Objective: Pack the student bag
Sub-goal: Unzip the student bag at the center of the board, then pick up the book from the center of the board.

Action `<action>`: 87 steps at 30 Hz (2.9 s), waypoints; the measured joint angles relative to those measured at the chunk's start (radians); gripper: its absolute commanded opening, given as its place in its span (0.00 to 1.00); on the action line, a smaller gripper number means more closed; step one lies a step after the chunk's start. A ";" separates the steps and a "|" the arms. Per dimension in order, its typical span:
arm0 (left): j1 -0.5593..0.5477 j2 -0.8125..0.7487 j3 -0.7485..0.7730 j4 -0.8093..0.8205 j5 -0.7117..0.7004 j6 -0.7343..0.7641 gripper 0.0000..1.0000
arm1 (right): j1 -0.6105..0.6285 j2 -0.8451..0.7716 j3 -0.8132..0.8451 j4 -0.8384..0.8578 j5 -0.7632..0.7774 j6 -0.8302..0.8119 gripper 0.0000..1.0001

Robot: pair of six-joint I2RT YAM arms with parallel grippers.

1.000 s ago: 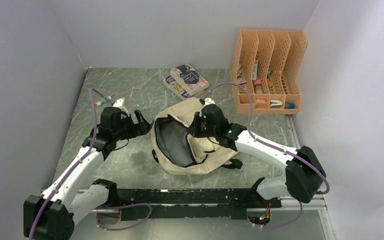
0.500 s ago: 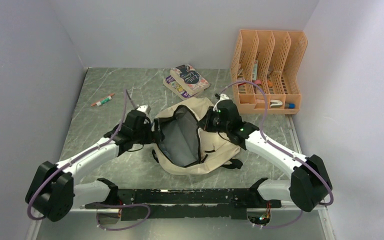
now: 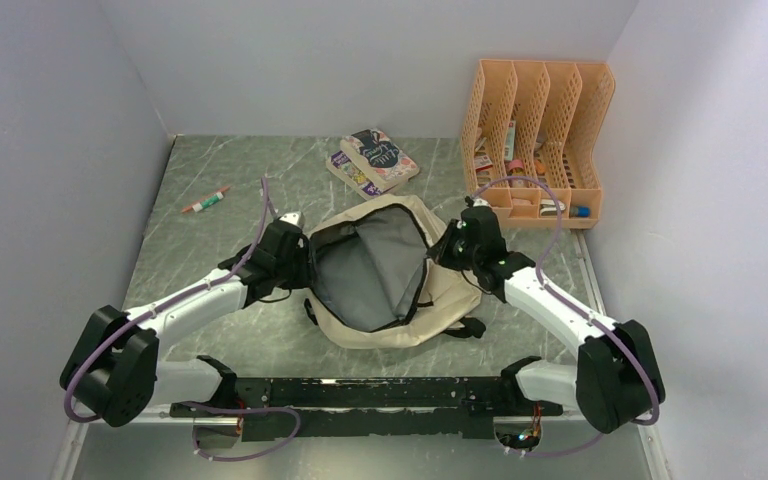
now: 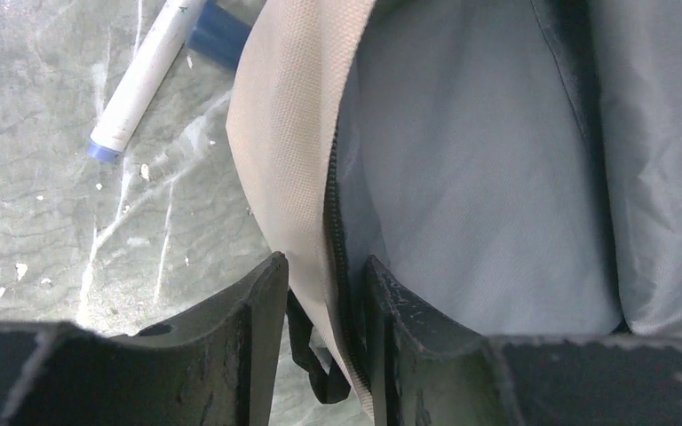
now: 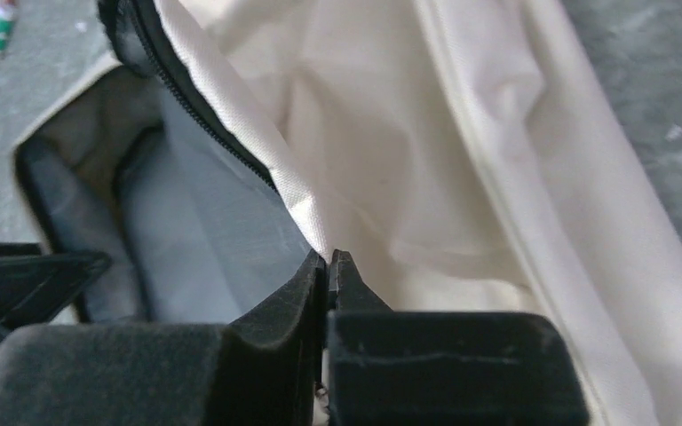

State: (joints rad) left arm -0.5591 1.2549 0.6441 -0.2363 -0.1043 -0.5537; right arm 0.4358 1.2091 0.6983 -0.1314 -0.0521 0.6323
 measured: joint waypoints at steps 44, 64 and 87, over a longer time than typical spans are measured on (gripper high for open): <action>-0.027 -0.043 0.017 -0.001 0.068 0.045 0.40 | 0.202 0.051 0.030 -0.134 0.193 -0.007 0.33; -0.031 -0.034 0.338 -0.206 0.031 0.045 0.59 | 0.200 -0.097 0.130 -0.155 0.224 -0.050 0.54; -0.032 0.185 0.475 -0.187 -0.002 0.079 0.52 | 0.147 0.520 0.309 0.331 -0.225 -0.016 0.20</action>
State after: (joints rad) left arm -0.5907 1.4403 1.1191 -0.4236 -0.1059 -0.4744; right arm 0.5831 1.7287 1.0077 0.1997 -0.2768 0.6167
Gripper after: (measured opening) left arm 0.511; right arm 0.201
